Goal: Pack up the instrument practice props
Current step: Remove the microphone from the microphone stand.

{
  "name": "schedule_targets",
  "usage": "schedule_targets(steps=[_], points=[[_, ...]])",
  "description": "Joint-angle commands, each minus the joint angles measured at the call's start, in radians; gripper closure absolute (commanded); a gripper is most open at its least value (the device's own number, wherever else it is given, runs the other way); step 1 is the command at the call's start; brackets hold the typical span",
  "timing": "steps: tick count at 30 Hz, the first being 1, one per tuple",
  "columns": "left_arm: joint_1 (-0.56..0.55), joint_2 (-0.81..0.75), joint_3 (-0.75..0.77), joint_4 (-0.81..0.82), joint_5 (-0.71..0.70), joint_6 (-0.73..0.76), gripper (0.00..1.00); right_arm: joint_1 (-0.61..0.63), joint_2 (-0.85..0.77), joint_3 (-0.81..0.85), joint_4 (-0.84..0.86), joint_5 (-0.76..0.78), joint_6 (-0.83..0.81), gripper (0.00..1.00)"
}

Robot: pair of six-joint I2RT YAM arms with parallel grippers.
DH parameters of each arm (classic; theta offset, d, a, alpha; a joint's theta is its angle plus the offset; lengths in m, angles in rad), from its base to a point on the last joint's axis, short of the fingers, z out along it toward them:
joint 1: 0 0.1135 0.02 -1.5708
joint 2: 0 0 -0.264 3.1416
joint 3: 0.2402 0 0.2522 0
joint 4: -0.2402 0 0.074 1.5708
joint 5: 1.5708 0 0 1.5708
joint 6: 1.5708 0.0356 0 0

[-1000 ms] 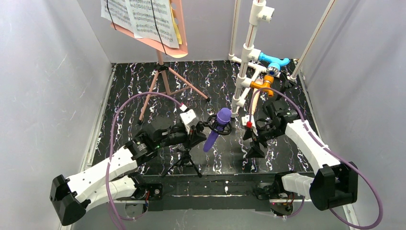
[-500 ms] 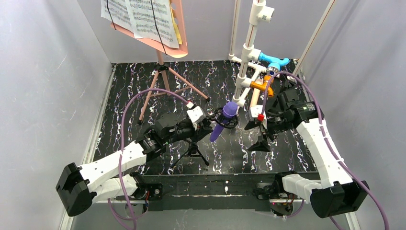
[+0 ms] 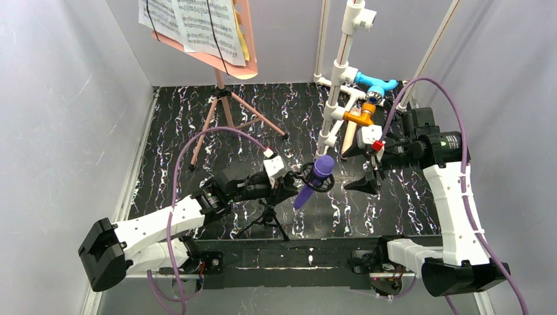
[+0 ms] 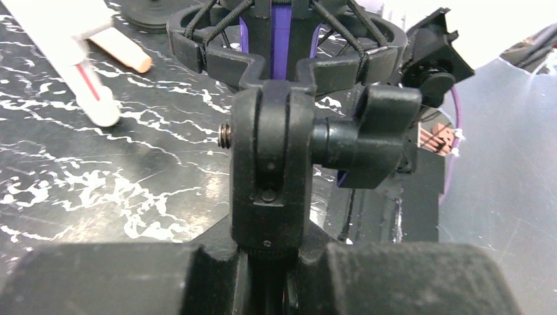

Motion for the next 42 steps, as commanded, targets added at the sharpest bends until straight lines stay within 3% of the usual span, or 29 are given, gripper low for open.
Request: schedule_targets(steps=[1,16,27,35,42], points=[[-0.047,0.026,0.05,0.103,0.035,-0.013,1.0,-0.014,0.033,0.06,-0.024,-0.118,0.03,0.02],[-0.111,0.115,0.133,0.148,-0.017,-0.007,1.0,-0.016,-0.013,-0.13,-0.016,-0.217,0.011,0.02],[-0.132,0.132,0.142,0.158,-0.029,-0.01,1.0,-0.016,-0.014,-0.145,0.031,-0.265,0.079,0.06],[-0.135,0.121,0.128,0.158,-0.041,-0.008,1.0,-0.026,-0.021,-0.148,0.099,-0.271,0.17,0.27],[-0.135,0.105,0.116,0.16,-0.051,-0.002,1.0,-0.035,-0.028,-0.153,0.135,-0.262,0.208,0.74]])
